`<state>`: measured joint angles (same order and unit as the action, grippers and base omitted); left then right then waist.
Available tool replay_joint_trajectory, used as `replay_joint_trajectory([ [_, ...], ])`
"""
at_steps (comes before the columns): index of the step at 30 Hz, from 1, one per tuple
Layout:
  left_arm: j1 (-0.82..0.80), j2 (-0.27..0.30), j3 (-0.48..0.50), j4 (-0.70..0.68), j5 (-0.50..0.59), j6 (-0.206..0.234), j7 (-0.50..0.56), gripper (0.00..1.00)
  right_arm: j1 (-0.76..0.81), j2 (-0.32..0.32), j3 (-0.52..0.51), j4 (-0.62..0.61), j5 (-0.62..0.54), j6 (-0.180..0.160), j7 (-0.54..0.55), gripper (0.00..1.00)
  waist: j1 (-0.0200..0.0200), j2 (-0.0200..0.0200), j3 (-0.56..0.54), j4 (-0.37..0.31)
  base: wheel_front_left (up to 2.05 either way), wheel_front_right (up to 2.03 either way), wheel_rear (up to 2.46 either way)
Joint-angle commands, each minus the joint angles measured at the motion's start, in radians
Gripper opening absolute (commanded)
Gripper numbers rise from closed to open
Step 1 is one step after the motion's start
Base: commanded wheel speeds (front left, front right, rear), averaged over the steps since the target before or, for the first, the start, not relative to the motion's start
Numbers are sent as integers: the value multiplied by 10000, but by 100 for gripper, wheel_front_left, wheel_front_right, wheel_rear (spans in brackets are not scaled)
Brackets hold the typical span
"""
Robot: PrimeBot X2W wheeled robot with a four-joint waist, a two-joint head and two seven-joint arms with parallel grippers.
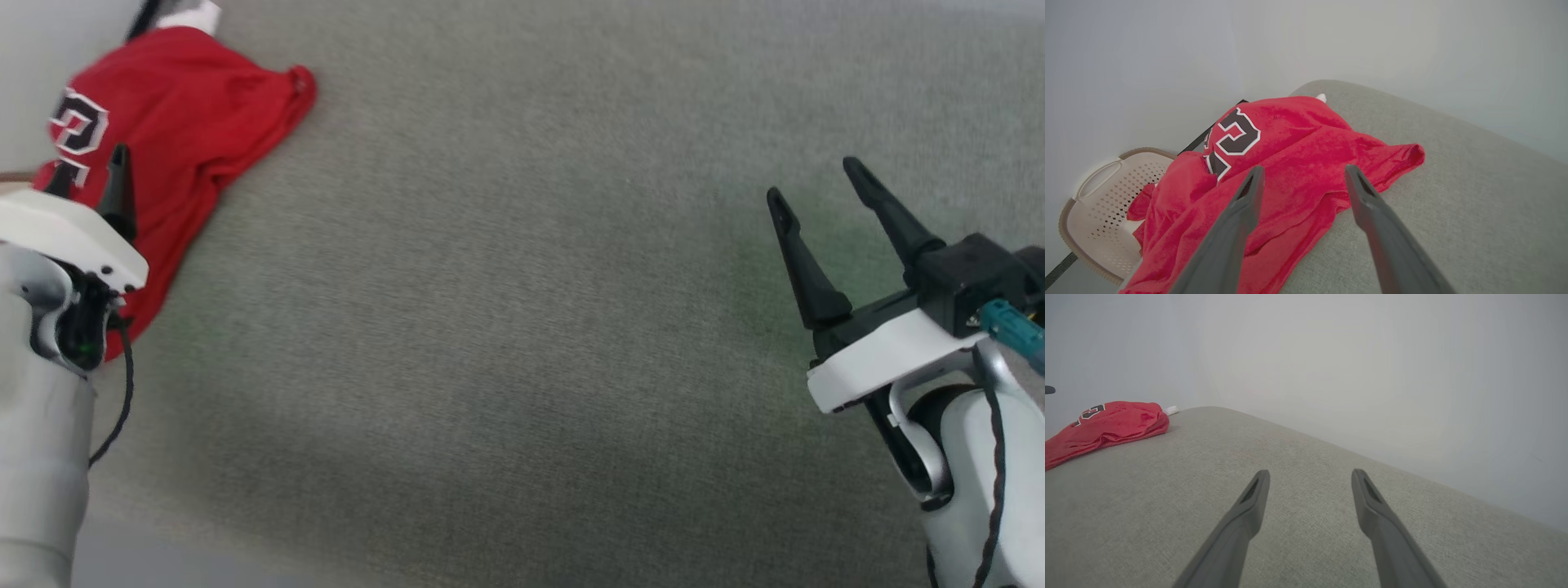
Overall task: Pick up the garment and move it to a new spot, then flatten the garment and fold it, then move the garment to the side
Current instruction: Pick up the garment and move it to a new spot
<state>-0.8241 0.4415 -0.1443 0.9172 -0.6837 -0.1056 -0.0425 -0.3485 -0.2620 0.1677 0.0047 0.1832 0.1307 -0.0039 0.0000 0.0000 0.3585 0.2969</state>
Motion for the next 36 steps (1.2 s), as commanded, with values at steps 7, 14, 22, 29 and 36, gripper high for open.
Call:
replay_joint_trajectory([
  [7, -1619, 69, -173, 2181, -298, -134, 1106, 100, -397, -233, 97, -708, -162, 1, 463, 100, 0, 0, 1152, -619, 0, 0, 0],
  [14, -2326, 45, -290, 3276, -349, 45, 2446, 100, -538, -349, 132, -1243, -214, 1, 859, 100, 0, 0, 1568, -837, 0, 0, 0],
  [22, -2147, -268, -362, 3751, -552, 562, 4116, 100, -579, -396, 157, -1815, -243, 1, 1276, 100, 0, 0, 1835, -1030, 0, 0, 0],
  [29, -1666, -516, -358, 3907, -765, 781, 4989, 89, -634, -410, 99, -2088, -262, 1, 1511, 100, 0, 0, 1928, -1127, 0, 0, 0],
  [36, -1876, -177, -389, 3847, -740, 539, 4527, 0, -651, -304, 12, -2077, -295, 1, 1425, 100, 0, 0, 1794, -1071, 0, 0, 0],
])
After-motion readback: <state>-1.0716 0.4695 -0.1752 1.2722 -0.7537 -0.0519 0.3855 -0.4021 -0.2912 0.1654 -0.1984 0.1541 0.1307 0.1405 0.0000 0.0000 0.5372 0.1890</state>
